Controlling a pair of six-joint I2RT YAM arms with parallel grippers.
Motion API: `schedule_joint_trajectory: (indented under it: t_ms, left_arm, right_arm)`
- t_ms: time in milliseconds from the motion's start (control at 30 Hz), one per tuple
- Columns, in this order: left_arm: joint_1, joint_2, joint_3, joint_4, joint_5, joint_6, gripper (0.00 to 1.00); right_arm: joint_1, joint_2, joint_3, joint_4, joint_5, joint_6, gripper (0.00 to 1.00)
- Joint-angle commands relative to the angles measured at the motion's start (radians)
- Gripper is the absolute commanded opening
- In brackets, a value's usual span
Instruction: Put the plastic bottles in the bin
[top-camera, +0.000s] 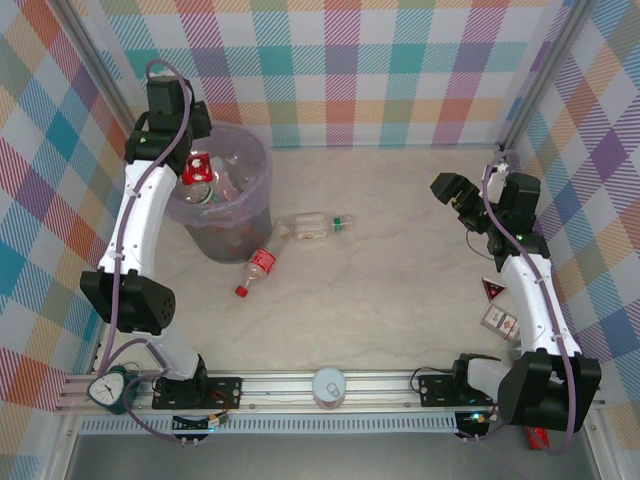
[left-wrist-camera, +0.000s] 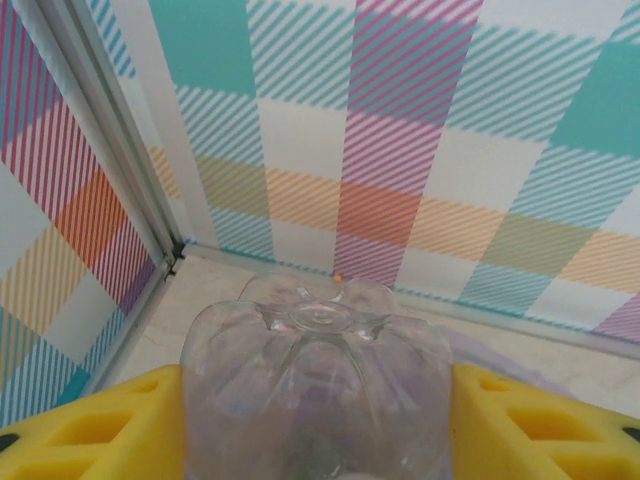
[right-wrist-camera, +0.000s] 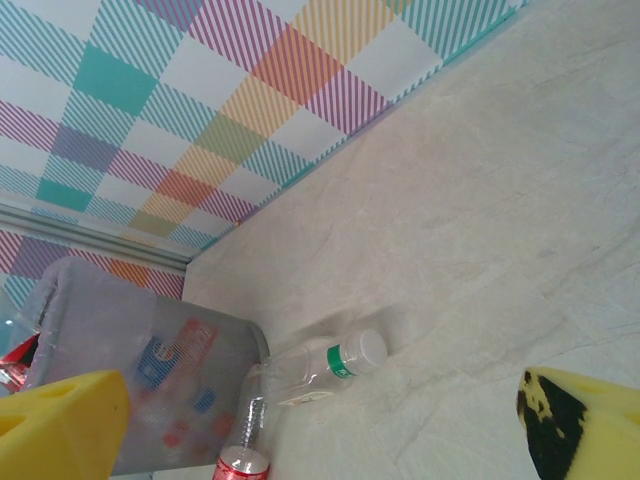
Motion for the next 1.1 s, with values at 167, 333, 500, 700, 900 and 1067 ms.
schedule_joint_trajectory:
  t_ms: [167,333,500,700,900,1067]
  left_arm:
    - [0.008,-0.103,-0.19,0.02,-0.003,0.011,0.54]
    - [0.008,-0.136,-0.309,0.019,0.012,0.011,0.51]
    - [0.006,-0.162,-0.401,0.032,0.048,-0.022,0.48]
    - [-0.022,-0.209,-0.486,0.041,0.041,-0.025,0.45]
    - [-0.042,-0.283,-0.622,0.084,0.012,-0.069,0.44]
    - [-0.043,-0.328,-0.688,0.111,0.004,-0.111,0.45]
  right_arm:
    - [-0.004,0.027,0.032,0.028,-0.025,0.004,0.99]
    - [-0.004,0.045,0.037,0.041,-0.033,0.008,0.99]
    - [-0.001,0.065,0.04,0.06,-0.04,0.014,0.99]
    - [0.01,0.08,0.043,0.069,-0.042,0.016,0.99]
    - [0.01,0.078,0.044,0.069,-0.043,0.013,0.99]
    - [0.014,0.084,0.044,0.076,-0.053,0.018,0.99]
